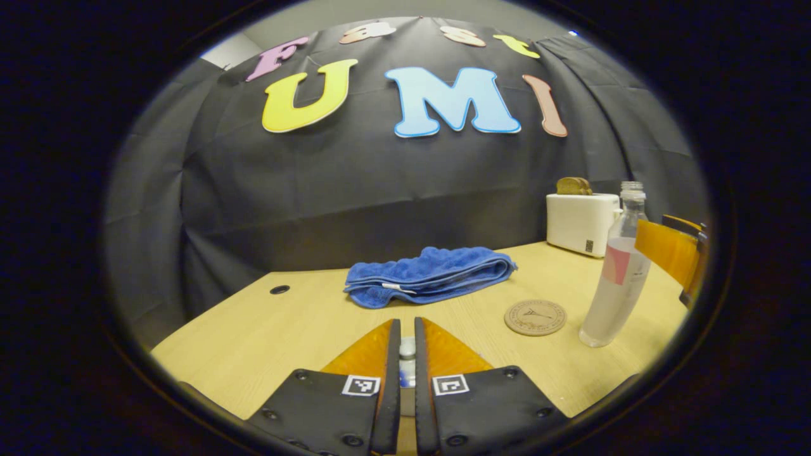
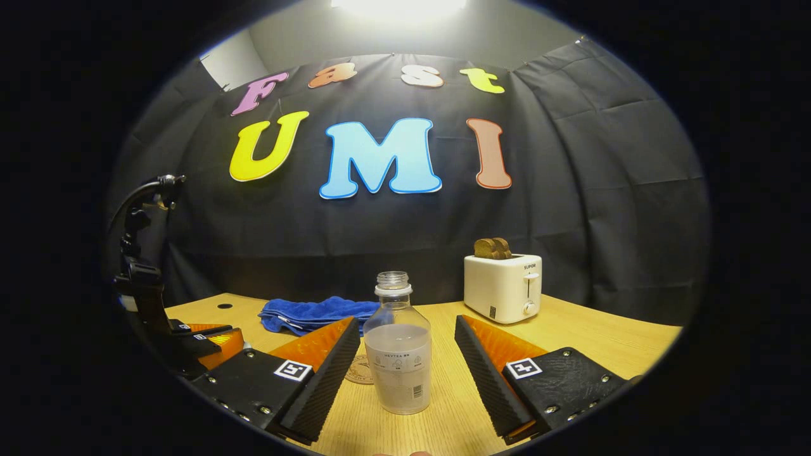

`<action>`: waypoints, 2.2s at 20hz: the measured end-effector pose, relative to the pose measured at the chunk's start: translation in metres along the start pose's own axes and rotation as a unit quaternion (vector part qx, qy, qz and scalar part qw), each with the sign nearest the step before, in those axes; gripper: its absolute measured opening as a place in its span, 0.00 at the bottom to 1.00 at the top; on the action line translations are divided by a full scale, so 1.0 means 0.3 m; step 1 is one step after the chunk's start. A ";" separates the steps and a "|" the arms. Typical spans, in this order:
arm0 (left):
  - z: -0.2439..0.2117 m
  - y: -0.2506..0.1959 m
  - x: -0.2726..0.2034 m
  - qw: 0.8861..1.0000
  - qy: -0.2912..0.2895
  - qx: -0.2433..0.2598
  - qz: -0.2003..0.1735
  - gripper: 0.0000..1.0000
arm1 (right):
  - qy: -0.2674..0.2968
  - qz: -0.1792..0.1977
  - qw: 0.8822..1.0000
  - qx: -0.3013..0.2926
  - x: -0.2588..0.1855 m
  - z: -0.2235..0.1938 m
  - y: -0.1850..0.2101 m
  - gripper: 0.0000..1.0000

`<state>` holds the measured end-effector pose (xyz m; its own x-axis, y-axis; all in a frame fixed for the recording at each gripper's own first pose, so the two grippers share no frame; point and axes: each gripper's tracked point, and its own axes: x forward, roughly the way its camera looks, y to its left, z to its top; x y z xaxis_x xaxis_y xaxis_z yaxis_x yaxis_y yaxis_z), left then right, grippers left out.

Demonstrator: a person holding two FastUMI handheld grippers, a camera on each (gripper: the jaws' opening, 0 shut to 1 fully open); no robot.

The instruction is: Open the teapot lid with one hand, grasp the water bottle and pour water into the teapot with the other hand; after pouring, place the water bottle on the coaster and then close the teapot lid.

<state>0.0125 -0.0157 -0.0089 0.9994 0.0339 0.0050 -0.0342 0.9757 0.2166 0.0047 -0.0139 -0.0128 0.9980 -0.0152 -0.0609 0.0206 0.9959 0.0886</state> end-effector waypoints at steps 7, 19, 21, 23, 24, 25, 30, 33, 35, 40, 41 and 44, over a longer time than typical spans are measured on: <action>0.017 0.003 -0.004 1.000 -0.003 -0.023 -0.014 0.08 | 0.001 0.003 1.000 0.003 0.001 -0.002 0.004 0.96; 0.094 0.227 -0.035 0.997 -0.031 -0.074 0.015 0.08 | 0.018 0.006 1.000 -0.017 0.016 -0.045 0.025 0.95; 0.071 0.315 -0.032 0.997 -0.026 -0.069 0.035 0.07 | 0.024 0.006 0.999 -0.020 0.020 -0.060 0.027 0.95; 0.045 0.399 -0.025 0.996 -0.020 -0.062 0.055 0.07 | 0.032 0.006 0.999 -0.021 0.027 -0.080 0.028 0.96; 0.027 0.444 -0.026 0.996 -0.017 -0.057 0.065 0.07 | 0.038 0.007 0.999 -0.020 0.030 -0.092 0.030 0.96; 0.010 0.486 -0.023 0.996 -0.013 -0.053 0.075 0.07 | 0.045 0.009 0.999 -0.017 0.034 -0.105 0.031 0.96; -0.052 0.657 -0.045 0.992 0.001 -0.052 0.113 0.08 | 0.077 0.012 0.997 -0.011 0.053 -0.169 0.035 0.96; -0.074 0.715 -0.056 0.991 0.006 -0.054 0.123 0.07 | 0.088 0.012 0.996 -0.015 0.065 -0.196 0.040 0.96; -0.085 0.734 -0.061 0.990 0.009 -0.055 0.126 0.07 | 0.093 0.008 0.995 -0.025 0.076 -0.208 0.036 0.96; -0.090 0.740 -0.070 0.990 0.009 -0.061 0.124 0.08 | 0.091 -0.004 0.995 -0.038 0.099 -0.208 0.030 0.81; -0.086 0.738 -0.071 0.990 0.009 -0.062 0.123 0.08 | 0.090 -0.001 0.995 -0.042 0.100 -0.204 0.034 0.80; -0.089 0.730 -0.074 0.991 0.008 -0.062 0.120 0.08 | 0.083 0.005 0.994 -0.069 0.097 -0.198 0.045 0.78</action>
<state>-0.0171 0.2031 0.0123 0.9623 0.2707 0.0252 -0.2719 0.9581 0.0899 0.0304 0.0043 -0.0723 0.9744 -0.0022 -0.2247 -0.0086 0.9989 -0.0471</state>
